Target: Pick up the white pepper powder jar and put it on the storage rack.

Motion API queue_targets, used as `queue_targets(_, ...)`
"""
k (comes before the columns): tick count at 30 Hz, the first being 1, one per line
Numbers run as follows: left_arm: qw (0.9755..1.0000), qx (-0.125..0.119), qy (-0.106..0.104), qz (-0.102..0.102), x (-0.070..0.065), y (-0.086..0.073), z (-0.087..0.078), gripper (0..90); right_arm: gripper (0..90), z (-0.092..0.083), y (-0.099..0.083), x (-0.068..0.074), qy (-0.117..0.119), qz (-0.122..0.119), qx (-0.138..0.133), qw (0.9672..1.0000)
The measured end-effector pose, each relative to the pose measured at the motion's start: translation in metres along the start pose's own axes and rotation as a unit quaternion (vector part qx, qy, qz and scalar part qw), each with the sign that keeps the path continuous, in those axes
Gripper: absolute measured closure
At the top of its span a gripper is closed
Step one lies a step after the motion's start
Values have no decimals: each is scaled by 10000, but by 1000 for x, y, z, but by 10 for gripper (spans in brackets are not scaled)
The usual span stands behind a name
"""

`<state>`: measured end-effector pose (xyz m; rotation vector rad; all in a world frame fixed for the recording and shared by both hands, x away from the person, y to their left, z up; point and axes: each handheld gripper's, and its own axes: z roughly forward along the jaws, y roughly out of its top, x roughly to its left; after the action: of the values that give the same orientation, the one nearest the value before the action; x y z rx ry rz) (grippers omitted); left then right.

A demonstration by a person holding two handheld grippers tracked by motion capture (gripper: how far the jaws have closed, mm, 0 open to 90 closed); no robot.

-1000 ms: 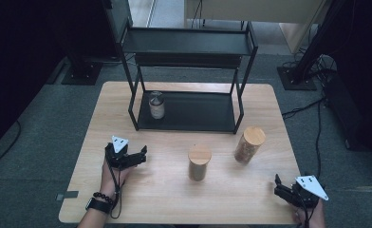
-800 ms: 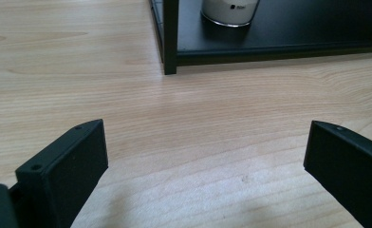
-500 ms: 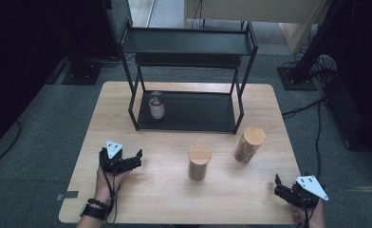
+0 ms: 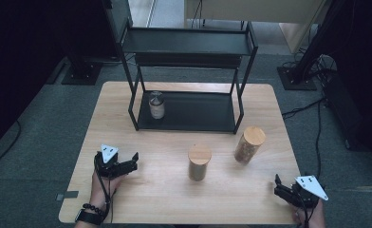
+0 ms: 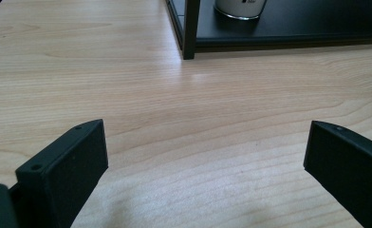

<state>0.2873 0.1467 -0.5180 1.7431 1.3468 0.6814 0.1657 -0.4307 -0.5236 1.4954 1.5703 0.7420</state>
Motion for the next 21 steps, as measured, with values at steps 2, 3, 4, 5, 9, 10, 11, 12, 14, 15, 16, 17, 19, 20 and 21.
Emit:
queue_targets(2, 10000, -4, 7, -12, 1, -1, -2, 9, 19, 0, 0, 0, -1, 0, 0, 10000)
queue_targets(3, 10000, -13, 7, -18, 2, -1, -3, 9, 19, 0, 0, 0, -1, 0, 0, 10000)
queue_targets(4, 10000, -7, 12, -15, 3, -2, -4, 9, 18, 0, 0, 0, -1, 4, -2, 10000)
queue_targets(5, 10000, -8, 10, -19, 3, -2, -4, 9, 19, 0, 0, 0, -1, 4, -3, 10000)
queue_targets(9, 10000, -21, 11, -43, 5, -4, -7, 9, 19, 0, 0, 0, -3, 3, -3, 10000)
queue_targets(10, 10000, -28, 11, -50, 6, -4, -7, 9, 19, 0, 0, 0, -3, 3, -4, 10000)
queue_targets(11, 10000, -30, 17, -63, 6, -4, -8, 9, 19, 0, 0, 0, -3, 3, -6, 10000)
queue_targets(12, 10000, -15, 19, -48, 6, -5, -9, 9, 19, 0, 0, 0, -2, 3, -7, 10000)
queue_targets(14, 10000, -26, 28, -53, 7, -6, -10, 9, 19, 0, 0, 0, 2, 4, -6, 10000)
queue_targets(15, 10000, -25, 25, -53, 7, -6, -11, 9, 19, 0, 0, 0, 3, 4, -6, 10000)
queue_targets(16, 10000, -22, 29, -52, 8, -6, -12, 8, 19, 0, 0, 0, 2, 6, -8, 10000)
queue_targets(17, 10000, -20, 34, -58, 9, -7, -12, 8, 19, 0, 0, 0, 2, 6, -9, 10000)
queue_targets(19, 10000, -7, 29, -79, 10, -8, -14, 8, 19, 0, 0, 0, 5, 8, -6, 10000)
queue_targets(20, 10000, -6, 24, -96, 11, -8, -15, 9, 19, 0, 0, 0, 5, 9, -7, 10000)
queue_targets(21, 9999, -9, 30, -120, 12, -9, -16, 9, 19, 0, 0, 0, 7, 6, -7, 10000)
